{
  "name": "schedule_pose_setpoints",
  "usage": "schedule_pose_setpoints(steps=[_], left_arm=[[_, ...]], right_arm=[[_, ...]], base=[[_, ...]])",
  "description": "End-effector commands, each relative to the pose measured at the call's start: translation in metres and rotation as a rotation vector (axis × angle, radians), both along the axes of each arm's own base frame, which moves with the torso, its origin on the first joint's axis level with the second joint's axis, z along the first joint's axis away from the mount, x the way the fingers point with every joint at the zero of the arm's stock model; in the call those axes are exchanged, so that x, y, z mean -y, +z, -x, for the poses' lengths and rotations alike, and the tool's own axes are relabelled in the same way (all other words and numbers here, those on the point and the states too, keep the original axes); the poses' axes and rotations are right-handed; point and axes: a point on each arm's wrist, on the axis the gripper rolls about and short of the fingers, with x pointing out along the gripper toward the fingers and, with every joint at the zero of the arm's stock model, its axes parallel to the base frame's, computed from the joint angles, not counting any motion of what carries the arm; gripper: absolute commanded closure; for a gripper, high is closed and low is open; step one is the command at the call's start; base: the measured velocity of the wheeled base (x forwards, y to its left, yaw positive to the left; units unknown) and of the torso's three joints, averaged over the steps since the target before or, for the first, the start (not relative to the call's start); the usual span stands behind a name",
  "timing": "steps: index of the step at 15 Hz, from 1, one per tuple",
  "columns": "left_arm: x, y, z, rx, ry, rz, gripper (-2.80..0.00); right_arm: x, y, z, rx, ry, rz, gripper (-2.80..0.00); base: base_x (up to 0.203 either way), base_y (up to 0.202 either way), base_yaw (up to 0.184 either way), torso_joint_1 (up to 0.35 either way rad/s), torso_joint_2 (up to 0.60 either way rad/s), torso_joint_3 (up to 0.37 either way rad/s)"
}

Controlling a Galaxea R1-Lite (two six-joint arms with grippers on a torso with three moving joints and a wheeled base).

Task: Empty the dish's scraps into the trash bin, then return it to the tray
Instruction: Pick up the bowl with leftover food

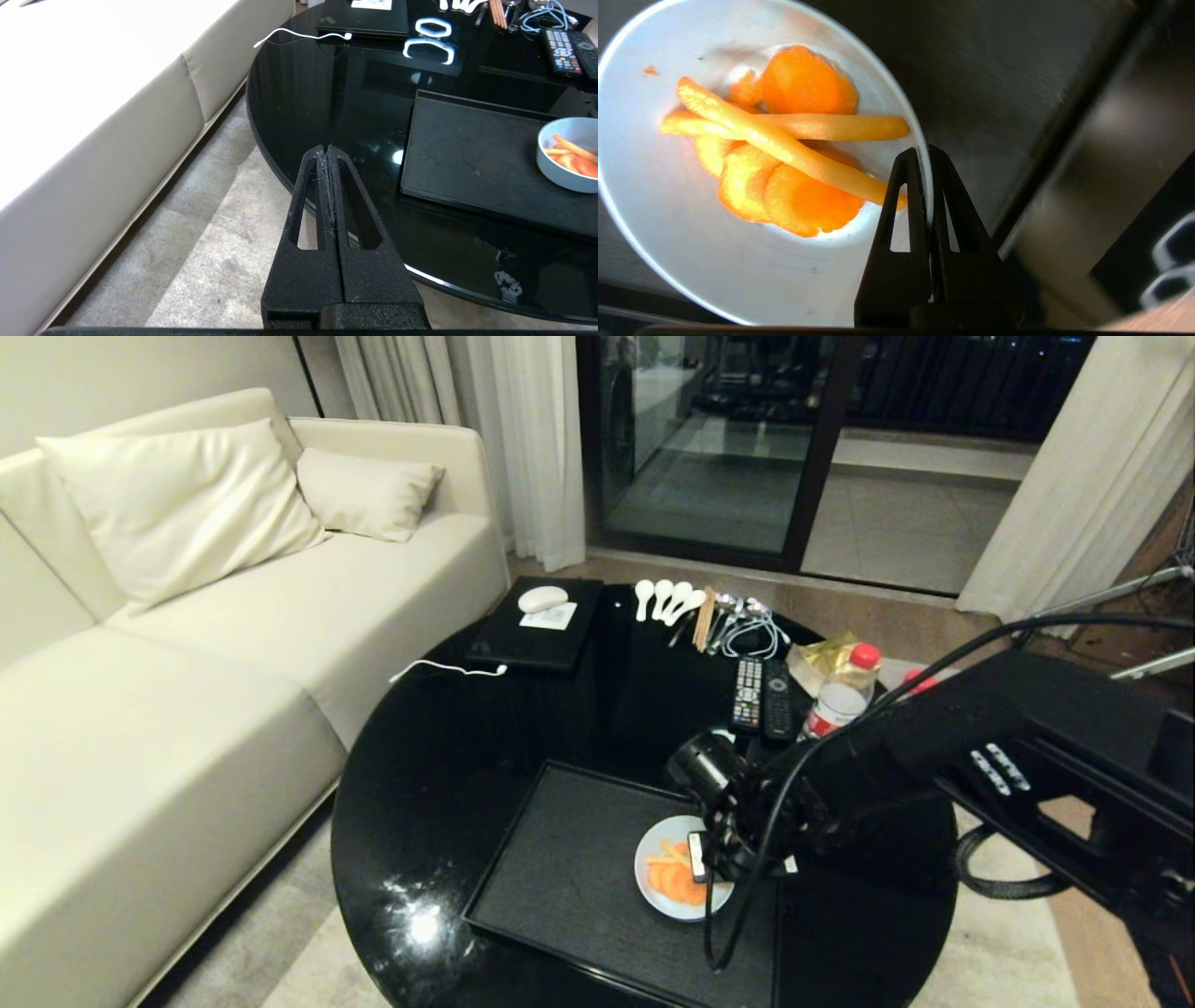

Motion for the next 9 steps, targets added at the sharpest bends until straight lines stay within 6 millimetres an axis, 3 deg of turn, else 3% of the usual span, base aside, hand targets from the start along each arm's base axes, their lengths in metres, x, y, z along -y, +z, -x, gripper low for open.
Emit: schedule_pose_setpoints(steps=[1, 9], left_arm=[[0.000, 0.000, 0.000, 0.001, 0.000, 0.000, 0.00], [0.000, 0.000, 0.000, 0.001, 0.000, 0.000, 0.00]], right_arm=[[0.003, 0.011, 0.004, -0.005, -0.057, -0.027, 0.00], [0.012, 0.038, 0.014, -0.011, -0.246, -0.125, 0.00]], base=[[0.000, 0.000, 0.000, 0.000, 0.00, 0.000], [0.000, 0.000, 0.000, 0.000, 0.00, 0.000]])
